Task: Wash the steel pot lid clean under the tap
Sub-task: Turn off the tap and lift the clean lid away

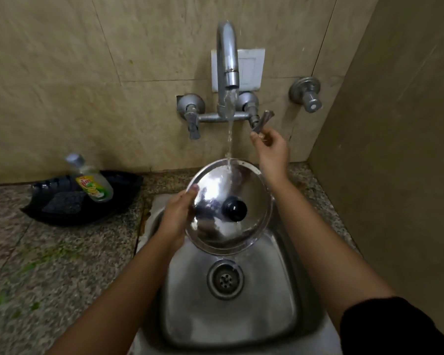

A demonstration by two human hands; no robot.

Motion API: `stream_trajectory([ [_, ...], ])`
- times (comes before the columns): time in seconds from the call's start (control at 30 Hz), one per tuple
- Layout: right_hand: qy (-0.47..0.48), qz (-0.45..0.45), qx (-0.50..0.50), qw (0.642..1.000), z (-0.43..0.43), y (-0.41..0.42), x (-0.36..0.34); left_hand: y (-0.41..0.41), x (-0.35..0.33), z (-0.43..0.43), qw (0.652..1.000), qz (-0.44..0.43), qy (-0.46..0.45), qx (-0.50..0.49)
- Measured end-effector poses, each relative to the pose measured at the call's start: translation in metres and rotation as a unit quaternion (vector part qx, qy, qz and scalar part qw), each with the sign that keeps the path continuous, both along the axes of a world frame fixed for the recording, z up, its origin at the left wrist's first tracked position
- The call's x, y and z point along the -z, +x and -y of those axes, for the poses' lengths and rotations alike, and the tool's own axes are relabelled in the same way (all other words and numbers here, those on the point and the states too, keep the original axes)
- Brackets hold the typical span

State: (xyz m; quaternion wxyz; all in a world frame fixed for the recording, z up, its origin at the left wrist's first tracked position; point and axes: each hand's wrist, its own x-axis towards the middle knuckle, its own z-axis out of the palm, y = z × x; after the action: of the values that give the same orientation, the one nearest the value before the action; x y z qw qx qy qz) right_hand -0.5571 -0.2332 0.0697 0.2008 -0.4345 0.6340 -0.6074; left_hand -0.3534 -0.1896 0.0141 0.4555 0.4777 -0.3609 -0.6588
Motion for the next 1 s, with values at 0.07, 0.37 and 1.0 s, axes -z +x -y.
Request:
stream_trajectory([
  [0.07,0.001,-0.021,0.057,0.998,0.006,0.003,-0.004,0.008,-0.005,-0.002,1.000,0.008,-0.021,-0.008],
  [0.37,0.003,-0.261,0.135,0.956,0.009,0.011,-0.012,0.029,-0.018,-0.018,0.997,0.028,-0.059,-0.030],
  [1.0,0.056,0.139,-0.250,0.957,-0.117,0.002,0.016,0.037,-0.008,-0.064,0.996,-0.019,-0.012,-0.082],
])
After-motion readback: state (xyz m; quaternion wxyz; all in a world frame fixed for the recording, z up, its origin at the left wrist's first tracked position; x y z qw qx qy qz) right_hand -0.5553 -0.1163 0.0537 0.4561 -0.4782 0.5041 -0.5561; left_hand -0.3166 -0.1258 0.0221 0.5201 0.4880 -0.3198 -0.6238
